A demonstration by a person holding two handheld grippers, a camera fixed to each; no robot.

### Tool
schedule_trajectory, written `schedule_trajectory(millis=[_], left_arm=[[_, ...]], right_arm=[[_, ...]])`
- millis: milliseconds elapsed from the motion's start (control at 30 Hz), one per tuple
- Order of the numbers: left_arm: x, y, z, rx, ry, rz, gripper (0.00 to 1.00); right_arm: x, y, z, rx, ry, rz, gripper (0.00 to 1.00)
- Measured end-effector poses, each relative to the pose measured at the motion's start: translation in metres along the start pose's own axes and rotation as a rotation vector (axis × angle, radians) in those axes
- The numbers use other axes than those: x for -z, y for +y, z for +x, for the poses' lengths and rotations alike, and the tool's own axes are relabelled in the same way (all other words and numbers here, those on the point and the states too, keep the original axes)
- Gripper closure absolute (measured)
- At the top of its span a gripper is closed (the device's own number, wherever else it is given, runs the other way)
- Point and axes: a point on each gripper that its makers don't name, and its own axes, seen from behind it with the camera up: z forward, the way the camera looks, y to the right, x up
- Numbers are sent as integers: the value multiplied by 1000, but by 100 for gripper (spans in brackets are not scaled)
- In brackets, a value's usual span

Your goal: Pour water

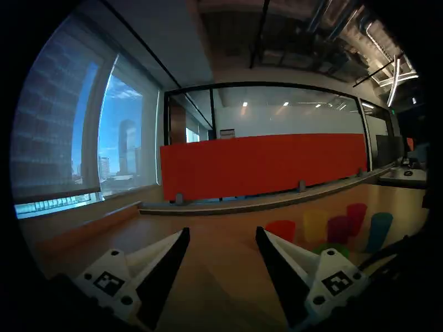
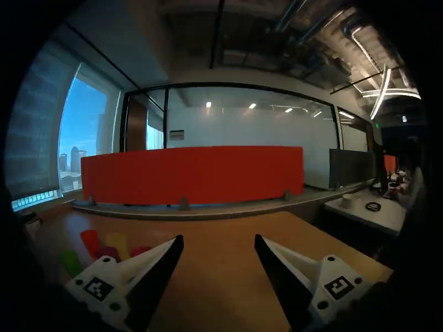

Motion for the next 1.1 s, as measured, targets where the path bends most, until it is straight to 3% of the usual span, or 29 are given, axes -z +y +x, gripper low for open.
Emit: schedule_trajectory(millis=[300, 800, 1100], left_arm=[[-7, -11, -26, 67, -27, -13, 12], [-7, -16, -27, 72, -29, -8, 12], [-5, -14, -26, 69, -28, -14, 12]], right_arm=[[1, 2, -6, 26, -25, -16, 1], [-2, -11, -2, 42, -24, -3, 1], [-1, -7, -6, 36, -28, -4, 1]])
